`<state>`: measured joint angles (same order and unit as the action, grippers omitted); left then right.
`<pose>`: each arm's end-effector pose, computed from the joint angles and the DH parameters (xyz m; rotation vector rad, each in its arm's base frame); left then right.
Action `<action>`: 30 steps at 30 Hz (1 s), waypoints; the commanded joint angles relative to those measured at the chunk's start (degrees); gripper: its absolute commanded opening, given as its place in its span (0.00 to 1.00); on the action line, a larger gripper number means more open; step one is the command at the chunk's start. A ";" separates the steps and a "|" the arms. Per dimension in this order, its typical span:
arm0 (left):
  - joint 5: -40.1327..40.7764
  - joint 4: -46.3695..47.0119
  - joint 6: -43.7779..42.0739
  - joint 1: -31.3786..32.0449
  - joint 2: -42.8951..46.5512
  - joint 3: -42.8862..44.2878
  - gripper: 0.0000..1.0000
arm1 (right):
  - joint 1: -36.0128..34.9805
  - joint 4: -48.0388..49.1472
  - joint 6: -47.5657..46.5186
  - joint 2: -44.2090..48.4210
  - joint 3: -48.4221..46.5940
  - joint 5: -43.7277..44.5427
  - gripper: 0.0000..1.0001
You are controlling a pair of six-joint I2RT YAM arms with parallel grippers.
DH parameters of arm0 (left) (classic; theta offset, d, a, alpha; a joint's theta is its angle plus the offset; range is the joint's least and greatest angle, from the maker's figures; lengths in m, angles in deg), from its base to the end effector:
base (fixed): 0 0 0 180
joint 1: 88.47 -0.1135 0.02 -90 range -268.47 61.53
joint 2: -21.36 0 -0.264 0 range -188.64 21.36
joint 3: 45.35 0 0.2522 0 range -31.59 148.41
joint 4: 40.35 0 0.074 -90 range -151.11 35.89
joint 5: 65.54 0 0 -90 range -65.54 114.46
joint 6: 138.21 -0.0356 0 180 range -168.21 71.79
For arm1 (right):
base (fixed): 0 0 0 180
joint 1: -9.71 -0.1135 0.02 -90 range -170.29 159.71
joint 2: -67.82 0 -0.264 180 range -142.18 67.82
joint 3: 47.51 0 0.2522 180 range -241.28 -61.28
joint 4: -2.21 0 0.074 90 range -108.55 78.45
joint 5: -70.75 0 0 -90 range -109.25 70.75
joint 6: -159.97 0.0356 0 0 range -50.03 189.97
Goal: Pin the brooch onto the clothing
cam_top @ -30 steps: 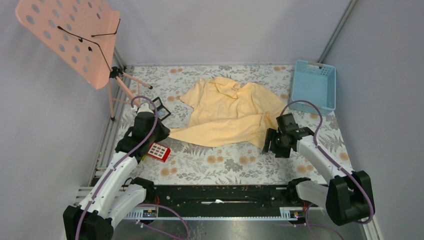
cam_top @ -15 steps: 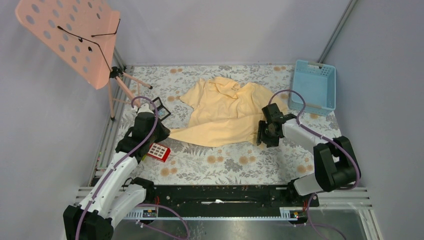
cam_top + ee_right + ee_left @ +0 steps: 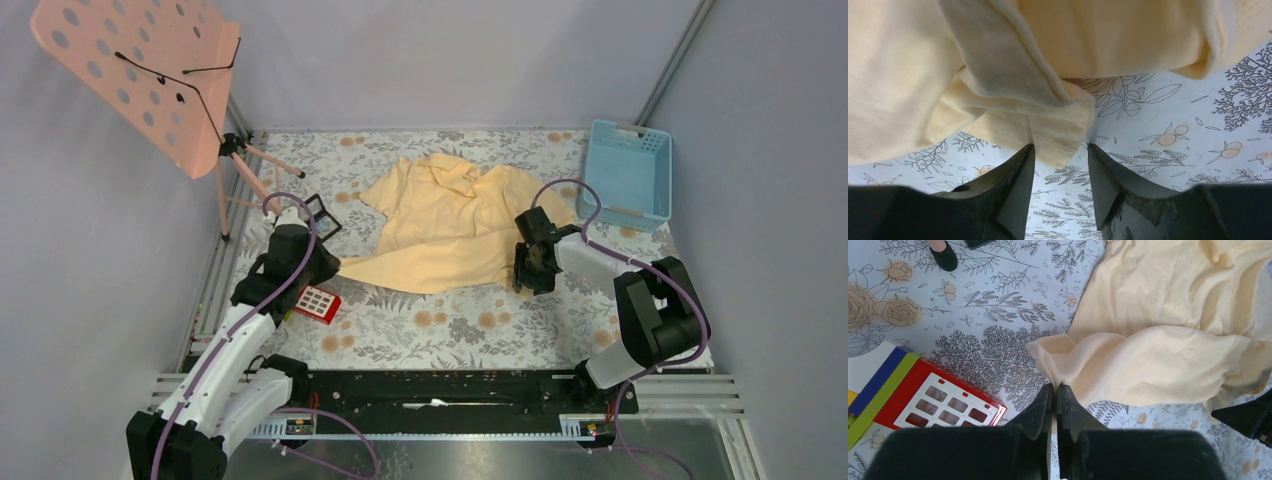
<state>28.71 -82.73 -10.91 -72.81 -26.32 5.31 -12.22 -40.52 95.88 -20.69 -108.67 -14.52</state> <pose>0.1728 -0.0457 0.2523 -0.4690 2.2403 -0.4063 0.2557 0.0998 0.1586 0.1171 2.7869 0.0933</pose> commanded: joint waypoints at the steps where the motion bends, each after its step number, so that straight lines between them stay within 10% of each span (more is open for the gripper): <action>1: -0.82 1.91 -0.74 -0.37 1.38 0.24 0.00 | -0.74 -1.14 -0.08 -0.35 -1.45 2.36 0.50; 30: -0.82 2.17 -1.06 -0.37 1.21 0.34 0.00 | -4.96 2.70 6.62 -3.77 1.65 0.07 0.38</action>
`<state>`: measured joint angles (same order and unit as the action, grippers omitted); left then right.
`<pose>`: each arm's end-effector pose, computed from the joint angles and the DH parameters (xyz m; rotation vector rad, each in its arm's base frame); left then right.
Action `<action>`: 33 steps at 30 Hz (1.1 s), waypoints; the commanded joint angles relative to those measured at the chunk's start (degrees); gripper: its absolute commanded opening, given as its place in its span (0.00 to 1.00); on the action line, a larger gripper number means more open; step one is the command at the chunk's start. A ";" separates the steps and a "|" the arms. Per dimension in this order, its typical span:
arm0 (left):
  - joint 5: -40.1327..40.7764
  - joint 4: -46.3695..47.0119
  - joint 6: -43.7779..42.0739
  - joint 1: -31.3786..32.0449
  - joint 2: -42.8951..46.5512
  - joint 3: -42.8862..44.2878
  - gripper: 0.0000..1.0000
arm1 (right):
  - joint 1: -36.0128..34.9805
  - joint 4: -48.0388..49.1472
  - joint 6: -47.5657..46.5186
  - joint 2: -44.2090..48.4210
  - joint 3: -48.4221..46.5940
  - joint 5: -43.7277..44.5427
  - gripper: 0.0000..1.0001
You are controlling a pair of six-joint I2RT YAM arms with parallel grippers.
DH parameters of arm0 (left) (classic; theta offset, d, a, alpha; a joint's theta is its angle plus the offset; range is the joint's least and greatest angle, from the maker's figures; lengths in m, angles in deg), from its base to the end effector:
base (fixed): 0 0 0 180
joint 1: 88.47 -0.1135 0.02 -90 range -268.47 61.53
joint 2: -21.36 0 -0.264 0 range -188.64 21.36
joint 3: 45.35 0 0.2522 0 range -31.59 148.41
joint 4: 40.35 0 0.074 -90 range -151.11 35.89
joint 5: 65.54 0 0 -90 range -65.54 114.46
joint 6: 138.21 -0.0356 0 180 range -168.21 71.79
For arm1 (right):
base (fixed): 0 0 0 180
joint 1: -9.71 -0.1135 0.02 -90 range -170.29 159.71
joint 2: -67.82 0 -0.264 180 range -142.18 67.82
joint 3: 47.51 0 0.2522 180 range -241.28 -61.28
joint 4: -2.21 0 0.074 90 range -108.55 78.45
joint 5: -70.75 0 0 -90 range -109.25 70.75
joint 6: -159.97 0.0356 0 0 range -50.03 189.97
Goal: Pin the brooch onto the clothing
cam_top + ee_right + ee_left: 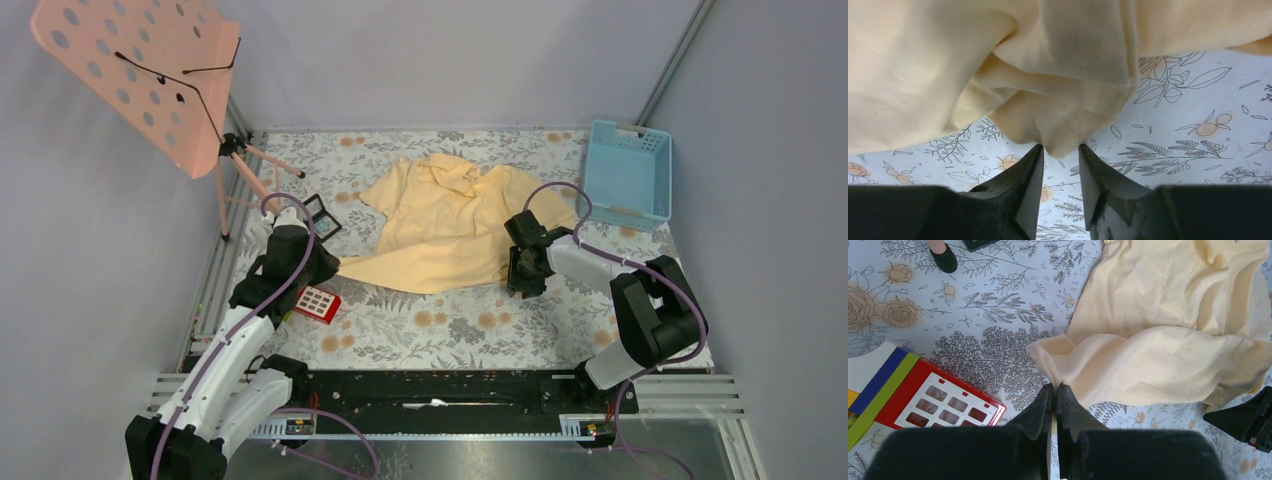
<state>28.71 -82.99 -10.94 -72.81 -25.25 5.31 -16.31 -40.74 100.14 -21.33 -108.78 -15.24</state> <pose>0.1700 -0.0449 0.2549 -0.4664 2.2268 -0.4124 0.2482 0.1184 0.1561 0.1184 2.8082 0.1367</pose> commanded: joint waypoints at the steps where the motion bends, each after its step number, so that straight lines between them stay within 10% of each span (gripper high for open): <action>1: -0.87 2.43 -1.06 -0.37 0.16 0.35 0.00 | -0.87 2.91 2.46 -3.10 1.79 1.07 0.35; 9: 0.12 2.43 -0.89 -0.37 1.70 0.23 0.00 | -1.09 2.03 3.54 3.74 2.72 6.91 0.02; 16: 2.13 1.91 -7.43 -0.38 8.55 8.39 0.00 | -1.23 -10.35 -2.65 25.73 -5.03 20.25 0.00; 33: -5.38 1.35 -20.16 -0.37 -5.65 72.30 0.00 | -1.23 -19.29 -33.29 26.90 -80.31 22.98 0.00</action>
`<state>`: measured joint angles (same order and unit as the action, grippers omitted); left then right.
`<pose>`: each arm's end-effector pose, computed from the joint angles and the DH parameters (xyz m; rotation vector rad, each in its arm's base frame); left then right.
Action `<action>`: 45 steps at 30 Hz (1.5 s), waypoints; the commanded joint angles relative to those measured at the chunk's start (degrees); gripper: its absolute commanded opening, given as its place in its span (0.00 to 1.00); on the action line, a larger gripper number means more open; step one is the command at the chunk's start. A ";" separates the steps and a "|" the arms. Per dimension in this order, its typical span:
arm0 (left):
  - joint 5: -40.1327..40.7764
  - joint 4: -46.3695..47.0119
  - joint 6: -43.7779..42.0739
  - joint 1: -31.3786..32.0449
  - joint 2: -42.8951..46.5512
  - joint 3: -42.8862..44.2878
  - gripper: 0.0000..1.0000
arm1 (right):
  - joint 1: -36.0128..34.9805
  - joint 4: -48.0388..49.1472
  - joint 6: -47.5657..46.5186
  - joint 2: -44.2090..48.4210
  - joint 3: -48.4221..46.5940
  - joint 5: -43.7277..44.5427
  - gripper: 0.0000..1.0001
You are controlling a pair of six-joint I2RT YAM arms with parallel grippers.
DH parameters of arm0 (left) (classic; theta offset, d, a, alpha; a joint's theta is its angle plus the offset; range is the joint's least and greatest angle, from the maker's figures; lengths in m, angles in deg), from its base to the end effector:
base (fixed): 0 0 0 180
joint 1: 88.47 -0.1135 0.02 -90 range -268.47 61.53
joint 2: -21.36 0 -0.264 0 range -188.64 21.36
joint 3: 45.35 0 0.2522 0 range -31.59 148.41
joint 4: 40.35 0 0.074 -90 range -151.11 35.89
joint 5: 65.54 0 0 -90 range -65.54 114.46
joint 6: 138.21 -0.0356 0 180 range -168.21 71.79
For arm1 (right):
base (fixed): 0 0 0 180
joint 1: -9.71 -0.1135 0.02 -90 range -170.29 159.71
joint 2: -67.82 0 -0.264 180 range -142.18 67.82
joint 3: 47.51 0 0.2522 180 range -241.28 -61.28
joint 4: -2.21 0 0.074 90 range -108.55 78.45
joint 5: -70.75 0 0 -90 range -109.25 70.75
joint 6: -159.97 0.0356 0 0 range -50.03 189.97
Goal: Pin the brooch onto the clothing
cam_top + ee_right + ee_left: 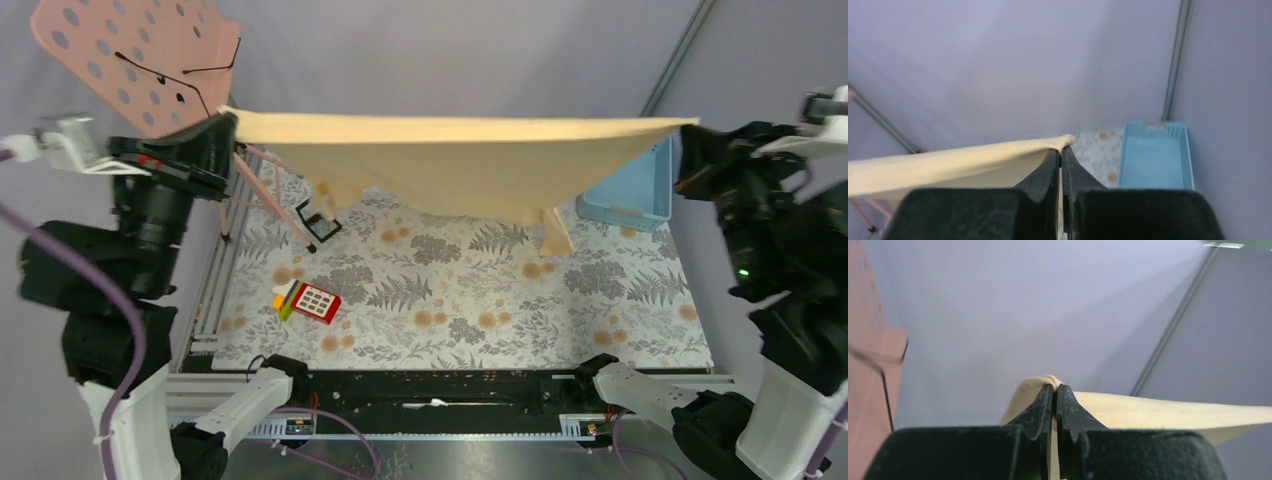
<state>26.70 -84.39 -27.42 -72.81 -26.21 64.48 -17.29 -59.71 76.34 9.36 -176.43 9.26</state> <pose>0.0614 -0.0158 0.5658 -0.0911 1.2671 -0.5253 0.0704 0.0168 0.5918 0.1537 1.4329 0.1245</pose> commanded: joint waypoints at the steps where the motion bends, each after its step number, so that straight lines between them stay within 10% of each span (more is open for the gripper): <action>1: -4.48 2.12 -3.66 -0.37 -6.42 17.28 0.00 | -0.20 -1.03 -10.41 -5.20 -17.16 -3.08 0.00; 8: -9.68 0.00 -1.93 -0.37 -13.24 34.41 0.00 | -0.25 2.72 -12.21 -8.30 -31.39 -15.32 0.00; 26: -11.07 1.90 0.09 -0.37 -21.88 20.11 0.00 | 0.56 9.87 -18.13 -13.72 -13.72 -4.43 0.00; 38: -8.71 5.83 -2.35 -1.02 -39.91 41.91 0.00 | 13.25 11.05 -8.64 -35.37 -40.36 -18.19 0.00; 45: -9.73 15.25 -2.97 -1.42 -32.01 35.34 0.00 | 16.61 22.27 -6.72 -27.44 -31.83 -24.20 0.00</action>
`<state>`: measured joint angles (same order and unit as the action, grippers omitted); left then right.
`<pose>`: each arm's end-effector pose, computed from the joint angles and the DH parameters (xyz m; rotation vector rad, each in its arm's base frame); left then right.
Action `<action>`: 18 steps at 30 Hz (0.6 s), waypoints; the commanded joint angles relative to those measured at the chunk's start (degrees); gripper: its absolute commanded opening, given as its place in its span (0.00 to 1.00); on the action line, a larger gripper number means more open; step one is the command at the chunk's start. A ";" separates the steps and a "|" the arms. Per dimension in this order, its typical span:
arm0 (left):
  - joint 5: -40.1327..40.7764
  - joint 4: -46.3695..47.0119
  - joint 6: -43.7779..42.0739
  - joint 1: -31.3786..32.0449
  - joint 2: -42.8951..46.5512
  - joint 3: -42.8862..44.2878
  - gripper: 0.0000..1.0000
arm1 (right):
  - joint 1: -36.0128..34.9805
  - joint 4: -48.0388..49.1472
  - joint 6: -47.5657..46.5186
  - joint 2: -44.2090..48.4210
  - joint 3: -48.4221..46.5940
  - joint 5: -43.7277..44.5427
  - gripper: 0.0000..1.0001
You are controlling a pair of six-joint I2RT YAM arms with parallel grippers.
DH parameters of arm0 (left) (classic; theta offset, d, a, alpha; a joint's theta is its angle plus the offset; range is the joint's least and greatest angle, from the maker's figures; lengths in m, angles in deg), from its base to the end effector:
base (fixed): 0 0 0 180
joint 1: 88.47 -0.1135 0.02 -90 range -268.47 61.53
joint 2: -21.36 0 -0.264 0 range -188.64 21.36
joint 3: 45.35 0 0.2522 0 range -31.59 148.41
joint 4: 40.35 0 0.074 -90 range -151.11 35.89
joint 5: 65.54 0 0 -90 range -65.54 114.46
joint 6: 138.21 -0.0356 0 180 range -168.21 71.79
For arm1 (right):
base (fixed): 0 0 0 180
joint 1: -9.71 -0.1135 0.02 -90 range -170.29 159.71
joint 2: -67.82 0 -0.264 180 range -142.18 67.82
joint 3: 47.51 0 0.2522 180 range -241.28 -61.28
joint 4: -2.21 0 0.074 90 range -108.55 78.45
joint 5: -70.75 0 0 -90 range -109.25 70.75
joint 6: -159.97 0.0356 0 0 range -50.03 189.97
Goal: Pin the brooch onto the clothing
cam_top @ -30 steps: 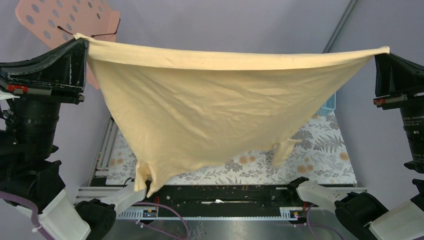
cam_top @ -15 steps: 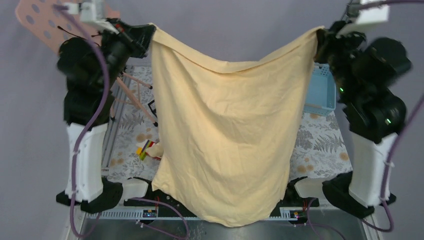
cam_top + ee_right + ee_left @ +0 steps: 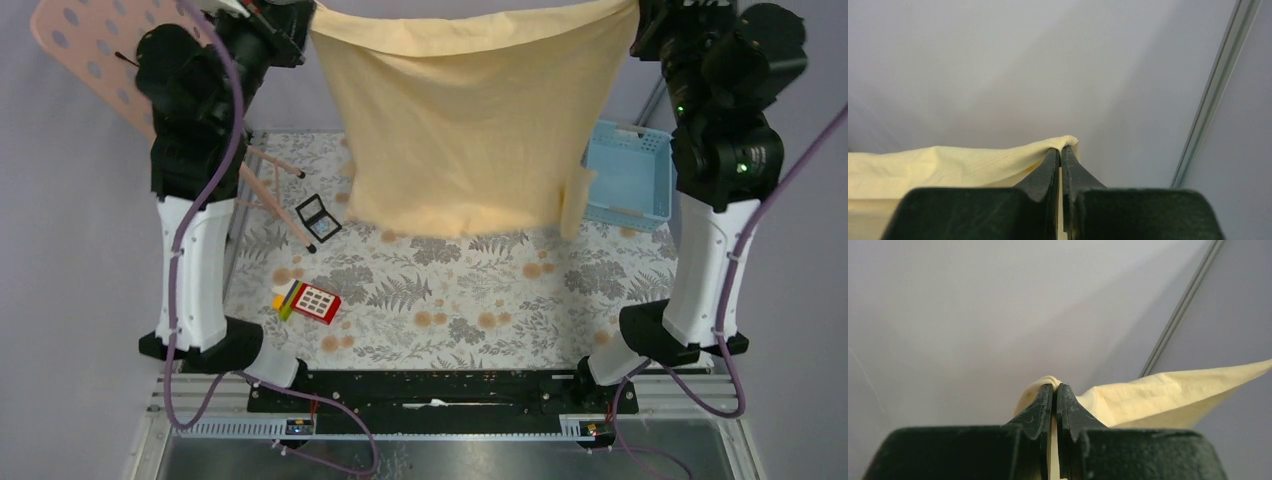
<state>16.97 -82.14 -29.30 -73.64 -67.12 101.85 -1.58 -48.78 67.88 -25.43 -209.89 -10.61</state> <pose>0.2390 -0.0681 0.6248 0.0683 1.2985 -0.5885 0.2252 0.0395 0.6467 -0.0162 1.2579 0.0443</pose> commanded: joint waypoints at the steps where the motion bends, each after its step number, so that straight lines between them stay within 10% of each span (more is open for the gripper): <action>1: -0.43 13.99 -0.92 -0.59 10.67 -4.15 0.00 | 0.94 11.52 1.74 8.46 2.85 -4.66 0.00; 6: -2.87 19.12 -0.37 -0.59 23.83 -26.19 0.00 | 1.01 12.34 1.30 17.74 19.37 -7.85 0.00; 12: -4.77 18.69 4.74 -0.59 42.77 -59.96 0.00 | 1.01 17.46 -0.22 38.70 62.39 -7.07 0.00; 18: -10.34 9.85 14.07 -0.59 58.33 -86.31 0.00 | 0.99 11.23 15.94 55.89 91.90 -8.35 0.00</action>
<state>11.48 -66.60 -21.97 -73.97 -14.84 25.03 -0.72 -34.90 72.71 23.50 -129.09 -17.43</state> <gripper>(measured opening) 0.036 0.020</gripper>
